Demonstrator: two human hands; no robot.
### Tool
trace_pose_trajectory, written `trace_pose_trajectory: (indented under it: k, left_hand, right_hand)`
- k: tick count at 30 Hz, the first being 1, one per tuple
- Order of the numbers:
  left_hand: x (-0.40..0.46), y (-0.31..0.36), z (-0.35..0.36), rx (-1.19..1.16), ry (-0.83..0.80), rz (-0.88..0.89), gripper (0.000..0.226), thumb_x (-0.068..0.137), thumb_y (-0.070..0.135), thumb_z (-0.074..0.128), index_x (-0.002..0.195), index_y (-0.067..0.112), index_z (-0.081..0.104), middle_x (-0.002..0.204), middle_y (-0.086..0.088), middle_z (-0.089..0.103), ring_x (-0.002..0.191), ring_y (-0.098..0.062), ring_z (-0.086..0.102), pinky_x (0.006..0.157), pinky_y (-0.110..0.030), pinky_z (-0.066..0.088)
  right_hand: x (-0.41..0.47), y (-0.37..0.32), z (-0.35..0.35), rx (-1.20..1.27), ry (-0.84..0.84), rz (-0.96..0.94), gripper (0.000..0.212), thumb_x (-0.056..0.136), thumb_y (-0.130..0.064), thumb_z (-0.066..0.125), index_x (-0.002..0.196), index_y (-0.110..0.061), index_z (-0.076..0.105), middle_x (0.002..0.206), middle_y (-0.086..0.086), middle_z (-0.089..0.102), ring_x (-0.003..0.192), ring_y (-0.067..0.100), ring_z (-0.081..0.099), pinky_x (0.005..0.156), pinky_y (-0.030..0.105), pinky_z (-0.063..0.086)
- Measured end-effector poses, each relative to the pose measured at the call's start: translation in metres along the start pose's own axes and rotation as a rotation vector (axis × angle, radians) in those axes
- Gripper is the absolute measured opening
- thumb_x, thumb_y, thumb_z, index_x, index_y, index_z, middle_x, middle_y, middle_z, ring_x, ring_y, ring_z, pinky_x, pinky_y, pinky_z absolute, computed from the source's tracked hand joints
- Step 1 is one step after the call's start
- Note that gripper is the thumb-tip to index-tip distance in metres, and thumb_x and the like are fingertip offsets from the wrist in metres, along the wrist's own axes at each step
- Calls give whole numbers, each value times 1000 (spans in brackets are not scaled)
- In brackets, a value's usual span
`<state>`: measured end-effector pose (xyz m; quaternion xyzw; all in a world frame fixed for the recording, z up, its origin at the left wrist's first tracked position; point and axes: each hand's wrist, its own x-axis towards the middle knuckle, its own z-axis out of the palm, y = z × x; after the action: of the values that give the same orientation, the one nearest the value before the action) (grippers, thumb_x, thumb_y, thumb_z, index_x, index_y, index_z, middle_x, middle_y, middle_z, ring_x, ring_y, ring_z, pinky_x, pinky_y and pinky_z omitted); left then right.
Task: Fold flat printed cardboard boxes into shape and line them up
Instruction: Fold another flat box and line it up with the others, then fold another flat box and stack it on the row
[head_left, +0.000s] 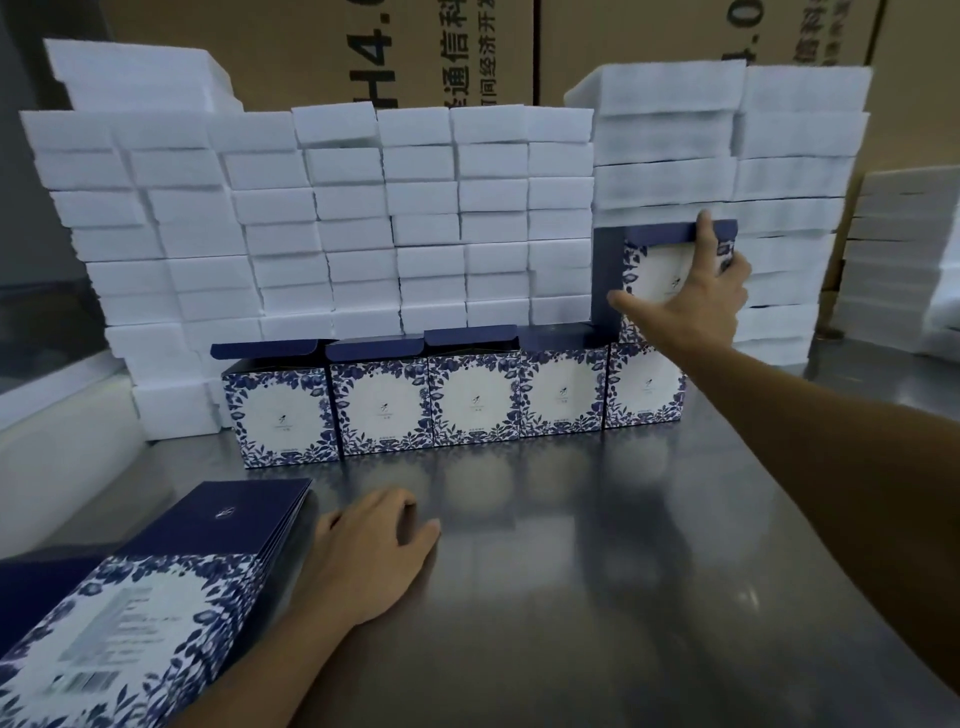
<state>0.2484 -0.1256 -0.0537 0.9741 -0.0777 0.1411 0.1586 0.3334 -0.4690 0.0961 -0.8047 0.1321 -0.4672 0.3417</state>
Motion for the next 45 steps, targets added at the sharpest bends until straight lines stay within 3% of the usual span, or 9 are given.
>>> trace_pose_trajectory:
  k: [9,19,24,27,31,33,40,45]
  left_hand:
    - [17,1,3,14,6,-12,34,91,68,34,111,42,44,117,23,47,113,-6,48,106,-40,26]
    - [17,3,2,-3,4,-18,38,91,68,36,115,41,46,118,22,46,117,-7,48,106,-40,26]
    - [17,2,3,-4,19,-4,34,91,67,37,110,41,47,106,24,42,105,-4,47,102,-38,29]
    - [15,4,3,16,67,1,29,92,62,43,97,35,51,97,20,50,92,-6,49,86,-32,32]
    - [5,14,-3,112,155,-2,27,95,45,47,78,23,47,81,9,49,76,-14,47,72,-32,35]
    - [-1,19,-5,150,150,-24,24,96,39,43,82,21,50,87,4,54,80,-17,50,75,-34,40]
    - [-29,30,-14,196,157,-62,24,98,32,37,91,20,57,96,0,59,85,-19,54,78,-35,42]
    - [-60,41,-21,196,116,-41,25,98,35,38,104,21,57,108,-1,58,100,-22,56,84,-36,40]
  right_hand:
    - [10,22,32,-75,-80,55,113,65,-66,76,150,-52,2,155,14,19,136,41,32,101,62,42]
    - [14,17,43,-151,-174,146,110,76,-56,78,153,-50,0,160,17,12,141,42,28,103,64,38]
    - [-18,26,43,-247,-205,139,80,90,-60,59,154,-41,13,158,14,17,141,38,27,106,62,32]
    - [-46,34,42,-157,-166,161,62,99,-51,48,152,-28,25,153,16,26,138,39,31,109,57,32]
    - [-104,41,37,-83,-395,234,57,95,-33,58,144,-13,37,142,23,36,126,43,46,106,48,38]
    - [-138,39,36,-134,-521,229,54,93,-32,61,139,-12,43,137,22,43,122,41,50,102,43,40]
    - [-217,-17,14,-35,-661,145,31,89,-34,59,119,-26,57,122,5,61,113,30,60,99,38,46]
    - [-267,-55,-7,133,-740,71,5,85,-32,61,87,-28,63,92,-5,71,93,20,66,84,35,53]
